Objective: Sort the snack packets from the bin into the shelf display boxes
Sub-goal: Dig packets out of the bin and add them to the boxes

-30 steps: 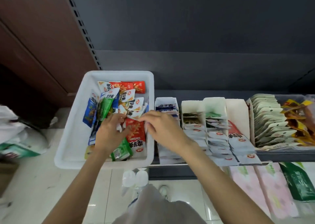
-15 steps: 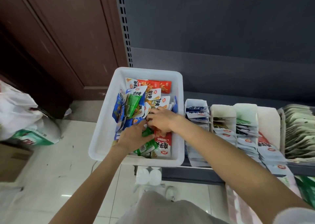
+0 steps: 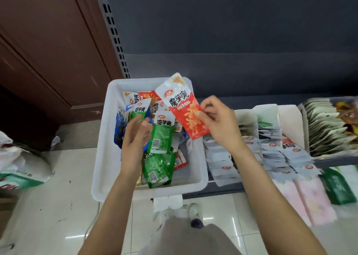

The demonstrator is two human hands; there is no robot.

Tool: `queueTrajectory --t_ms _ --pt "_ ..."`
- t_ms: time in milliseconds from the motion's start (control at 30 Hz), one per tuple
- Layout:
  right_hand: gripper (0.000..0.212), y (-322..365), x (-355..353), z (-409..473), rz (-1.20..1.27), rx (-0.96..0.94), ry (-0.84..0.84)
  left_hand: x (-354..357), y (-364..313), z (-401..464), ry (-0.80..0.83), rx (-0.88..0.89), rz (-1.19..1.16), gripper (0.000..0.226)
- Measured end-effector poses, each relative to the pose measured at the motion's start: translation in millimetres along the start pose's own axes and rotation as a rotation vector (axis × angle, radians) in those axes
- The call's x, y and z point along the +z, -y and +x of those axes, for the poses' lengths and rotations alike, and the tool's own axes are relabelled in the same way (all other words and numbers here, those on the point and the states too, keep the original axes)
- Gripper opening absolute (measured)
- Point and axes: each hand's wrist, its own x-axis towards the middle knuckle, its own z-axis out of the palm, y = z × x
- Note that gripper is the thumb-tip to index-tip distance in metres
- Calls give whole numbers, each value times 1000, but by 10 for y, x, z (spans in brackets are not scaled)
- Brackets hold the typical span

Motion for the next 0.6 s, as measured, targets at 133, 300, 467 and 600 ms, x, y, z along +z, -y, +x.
queueTrajectory --t_ms 133,300,467,600 --pt "14 -78 -7 -283 529 370 -65 255 -119 -2 271 -84 72 45" --pt "49 -212 -216 -657 636 372 -185 825 -88 -159 523 153 452 32" --pt "76 -451 -1111 -926 282 159 -447 1396 -23 -298 732 287 666 33" --pt "21 -682 -1879 -1075 64 193 -220 1983 71 -472 807 425 814 37"
